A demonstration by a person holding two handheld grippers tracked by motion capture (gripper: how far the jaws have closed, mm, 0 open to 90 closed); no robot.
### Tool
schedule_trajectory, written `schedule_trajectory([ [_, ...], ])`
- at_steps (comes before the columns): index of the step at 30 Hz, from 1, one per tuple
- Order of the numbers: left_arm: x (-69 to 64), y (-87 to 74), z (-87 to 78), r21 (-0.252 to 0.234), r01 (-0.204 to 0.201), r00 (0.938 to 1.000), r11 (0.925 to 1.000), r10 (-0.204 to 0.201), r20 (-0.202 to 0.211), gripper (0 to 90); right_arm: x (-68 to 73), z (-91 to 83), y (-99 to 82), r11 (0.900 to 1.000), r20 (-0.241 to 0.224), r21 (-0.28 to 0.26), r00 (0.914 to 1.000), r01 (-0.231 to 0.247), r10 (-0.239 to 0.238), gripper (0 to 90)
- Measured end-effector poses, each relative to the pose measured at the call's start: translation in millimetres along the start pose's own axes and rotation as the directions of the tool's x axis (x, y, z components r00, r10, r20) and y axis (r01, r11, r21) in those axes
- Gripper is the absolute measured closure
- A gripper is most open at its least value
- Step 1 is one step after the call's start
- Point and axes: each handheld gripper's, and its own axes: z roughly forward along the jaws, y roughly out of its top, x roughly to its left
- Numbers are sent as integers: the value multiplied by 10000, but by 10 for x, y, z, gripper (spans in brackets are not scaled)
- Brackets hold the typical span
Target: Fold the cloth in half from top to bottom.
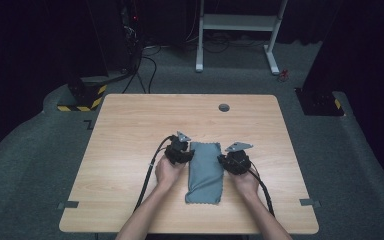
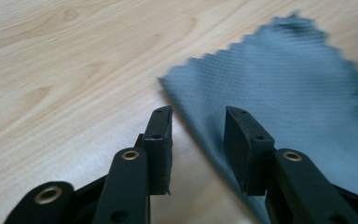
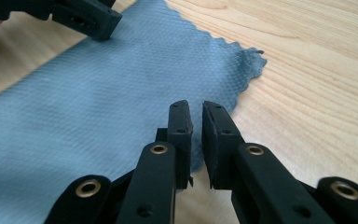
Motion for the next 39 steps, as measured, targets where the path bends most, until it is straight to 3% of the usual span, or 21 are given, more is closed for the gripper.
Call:
schedule_trajectory([
  [3,37,45,41,-9,7,9999,10000,-7,-149,651,-38,85,42,9998,147,196,9999,-29,26,815],
  [8,67,106,80,110,-33,9990,9999,38,-457,638,-133,166,139,9985,493,270,9977,-475,461,775],
  [14,178,140,120,53,540,9983,9985,-538,-238,519,-240,252,198,9918,803,7,9886,-1278,1273,675],
  [19,164,166,158,54,443,9986,9990,-441,-286,520,-283,302,258,9872,937,-271,9828,-1574,1593,639],
  [23,147,165,164,-6,280,9991,9996,-280,-320,558,-325,381,321,9851,985,-55,9802,-1719,1717,628],
  [25,151,164,166,-37,244,9993,9997,-245,-266,572,-323,420,360,9878,1108,-8,9817,-1557,1549,656],
  [27,141,164,172,-107,195,9996,9998,-197,-223,611,-294,447,392,9912,1187,105,9844,-1321,1299,719],
  [30,111,165,178,-165,-19,10000,9999,19,26,738,-276,463,420,9928,882,240,9895,-1173,1147,851],
  [31,111,165,178,-165,-19,10000,9999,19,26,786,-276,463,420,9928,882,240,9895,-1173,1147,851],
  [34,144,173,189,-145,264,9980,9995,-255,574,871,-252,467,433,9945,913,337,9912,-992,957,889],
  [39,194,221,175,-130,336,9961,9993,-325,816,886,-298,442,439,9927,687,120,9906,-1197,1186,894],
])
